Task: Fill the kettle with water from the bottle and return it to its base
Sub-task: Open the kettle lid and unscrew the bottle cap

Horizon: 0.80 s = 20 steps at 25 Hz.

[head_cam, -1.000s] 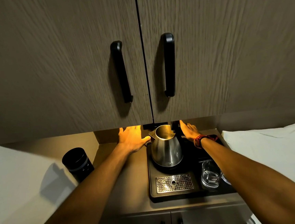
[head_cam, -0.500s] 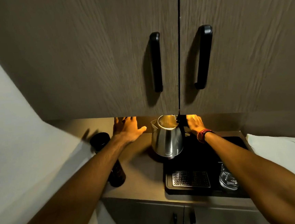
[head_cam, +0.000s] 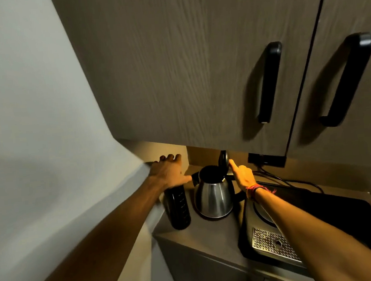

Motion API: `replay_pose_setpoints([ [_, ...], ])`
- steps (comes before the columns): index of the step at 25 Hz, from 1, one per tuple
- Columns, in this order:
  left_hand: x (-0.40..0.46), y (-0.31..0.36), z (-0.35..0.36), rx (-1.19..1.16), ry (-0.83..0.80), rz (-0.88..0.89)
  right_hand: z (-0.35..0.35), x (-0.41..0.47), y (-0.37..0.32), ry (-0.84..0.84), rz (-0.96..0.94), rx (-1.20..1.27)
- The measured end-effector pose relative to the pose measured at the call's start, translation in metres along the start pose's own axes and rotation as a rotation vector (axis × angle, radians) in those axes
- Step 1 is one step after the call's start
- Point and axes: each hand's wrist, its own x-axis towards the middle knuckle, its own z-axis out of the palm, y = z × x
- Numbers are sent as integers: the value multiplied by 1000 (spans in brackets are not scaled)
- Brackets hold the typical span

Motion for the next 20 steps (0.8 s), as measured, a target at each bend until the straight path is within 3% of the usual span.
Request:
replay_pose_setpoints([
  [2,-3,-10,2,-57,-9,33,11,3,3,-30,-42,-87],
  [7,-4,-26,5,-234,-15,90,30,10,19,3,-62,-15],
  [12,-5,-32,-4,85,91,-26,23,13,22,56,-179,-169],
  [15,-2,-39,-11,21,23,-4,17,16,25,160,-265,-277],
  [17,-1,-37,-14,16,-6,2,19,20,30,138,-284,-378],
  [20,-2,-23,-16,89,177,-108,20,23,31,104,-258,-428],
])
